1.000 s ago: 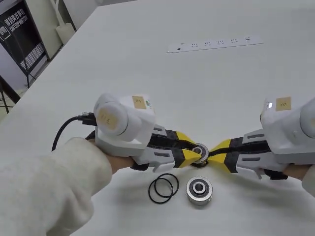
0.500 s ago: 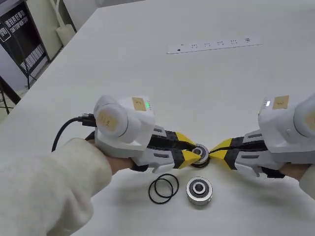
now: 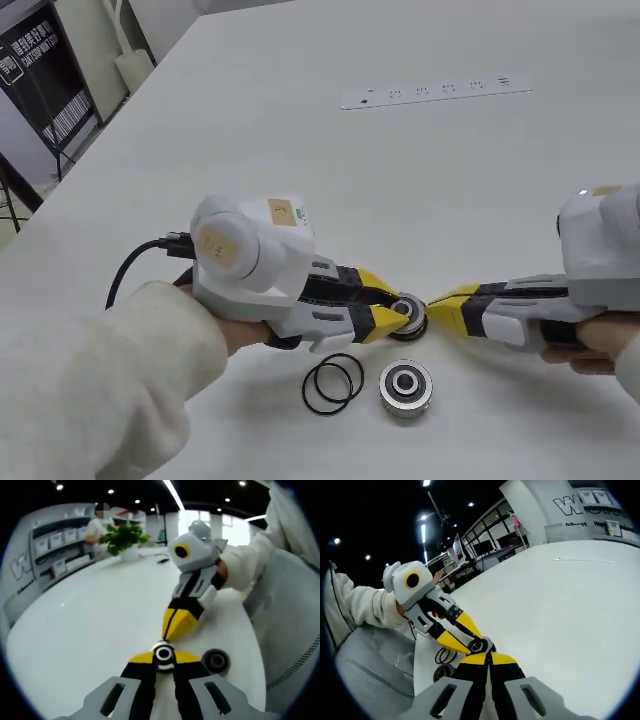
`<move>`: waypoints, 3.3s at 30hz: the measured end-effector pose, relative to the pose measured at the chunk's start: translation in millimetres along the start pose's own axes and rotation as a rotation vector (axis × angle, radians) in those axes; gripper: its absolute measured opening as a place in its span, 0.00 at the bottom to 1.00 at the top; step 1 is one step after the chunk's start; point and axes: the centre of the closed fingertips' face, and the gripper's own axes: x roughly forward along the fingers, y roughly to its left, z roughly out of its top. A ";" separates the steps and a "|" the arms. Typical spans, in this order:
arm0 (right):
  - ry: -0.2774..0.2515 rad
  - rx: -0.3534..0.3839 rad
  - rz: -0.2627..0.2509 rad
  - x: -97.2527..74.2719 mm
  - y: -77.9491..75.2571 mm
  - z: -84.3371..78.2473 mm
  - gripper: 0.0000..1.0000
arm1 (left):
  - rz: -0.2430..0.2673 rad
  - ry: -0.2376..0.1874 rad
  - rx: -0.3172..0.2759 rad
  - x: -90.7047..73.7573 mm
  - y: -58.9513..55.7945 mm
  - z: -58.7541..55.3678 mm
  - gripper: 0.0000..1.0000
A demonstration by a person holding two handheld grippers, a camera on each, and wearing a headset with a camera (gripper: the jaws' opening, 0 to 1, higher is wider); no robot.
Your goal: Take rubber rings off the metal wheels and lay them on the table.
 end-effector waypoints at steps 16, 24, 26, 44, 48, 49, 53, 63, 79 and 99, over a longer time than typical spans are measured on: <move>0.008 -0.007 -0.004 0.8 6.3 2.7 0.00 | 0.000 -0.004 -0.003 -0.1 0.1 0.3 0.13; 0.017 -0.021 -0.001 2.4 10.4 4.7 0.00 | 0.000 -0.007 -0.005 -0.5 0.5 0.4 0.13; 0.017 -0.023 0.001 2.8 11.1 5.0 0.00 | 0.000 -0.007 -0.005 -0.5 0.6 0.4 0.13; 0.001 -0.036 0.010 4.6 12.0 12.5 0.00 | 0.008 -0.002 0.000 0.1 -0.3 0.8 0.14; 0.007 -0.033 0.006 3.5 10.5 11.0 0.00 | 0.001 0.001 -0.010 -1.5 -0.4 0.5 0.14; 0.008 -0.032 0.006 3.1 10.3 11.0 0.00 | 0.001 0.004 -0.019 -2.7 0.0 0.4 0.14; 0.010 -0.035 0.004 1.7 9.9 11.8 0.00 | -0.018 0.019 0.003 -13.3 -1.3 0.0 0.18; -0.005 -0.038 -0.003 -4.5 10.9 19.6 0.00 | 0.024 -0.018 -0.038 -53.5 7.0 11.3 0.39; -0.012 -0.062 0.013 -7.1 26.7 30.3 0.00 | 0.086 -0.084 -0.025 -119.9 -6.1 34.2 0.66; 0.051 -0.102 0.097 2.4 56.1 23.6 0.00 | 0.129 -0.079 -0.107 -174.2 -41.2 5.6 0.92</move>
